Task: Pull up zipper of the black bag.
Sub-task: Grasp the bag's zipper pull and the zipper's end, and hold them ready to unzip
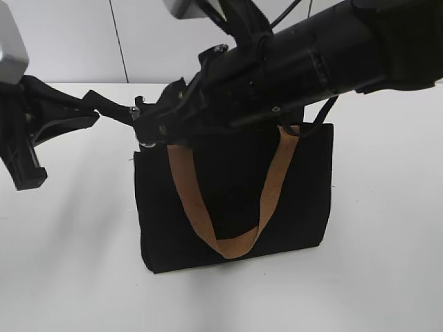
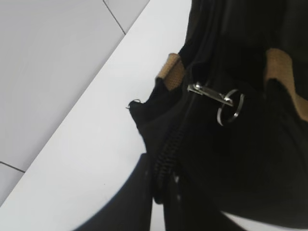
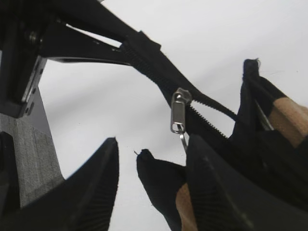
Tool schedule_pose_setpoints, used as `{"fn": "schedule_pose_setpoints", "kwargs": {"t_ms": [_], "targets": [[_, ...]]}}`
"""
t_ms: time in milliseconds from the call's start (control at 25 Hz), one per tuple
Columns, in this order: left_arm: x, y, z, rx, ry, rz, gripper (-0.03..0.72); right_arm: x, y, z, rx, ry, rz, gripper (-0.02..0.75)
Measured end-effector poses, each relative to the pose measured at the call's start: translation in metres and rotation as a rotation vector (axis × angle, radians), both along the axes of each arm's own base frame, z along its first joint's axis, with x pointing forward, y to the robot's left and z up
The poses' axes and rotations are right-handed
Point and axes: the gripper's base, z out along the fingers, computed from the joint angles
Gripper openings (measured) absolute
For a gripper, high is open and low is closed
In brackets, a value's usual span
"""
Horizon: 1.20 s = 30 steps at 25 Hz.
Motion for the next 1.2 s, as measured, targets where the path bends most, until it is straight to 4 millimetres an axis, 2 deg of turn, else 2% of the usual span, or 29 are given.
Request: {"fn": "schedule_pose_setpoints", "kwargs": {"t_ms": [120,400,800,1200], "targets": [[0.0,0.0,0.0,0.0,0.0,0.0,0.015,-0.002,0.007,-0.005,-0.035,-0.057,0.033,0.355],[0.0,0.0,0.0,0.0,0.0,0.0,0.015,0.004,0.007,-0.009,-0.064,-0.101,-0.006,0.288],[0.0,0.0,0.0,0.0,-0.001,0.003,0.015,0.008,0.012,-0.028,-0.094,-0.061,-0.001,0.285],[0.0,-0.001,0.002,-0.042,0.011,0.012,0.015,0.011,0.014,-0.032,-0.095,-0.054,-0.018,0.285]]}}
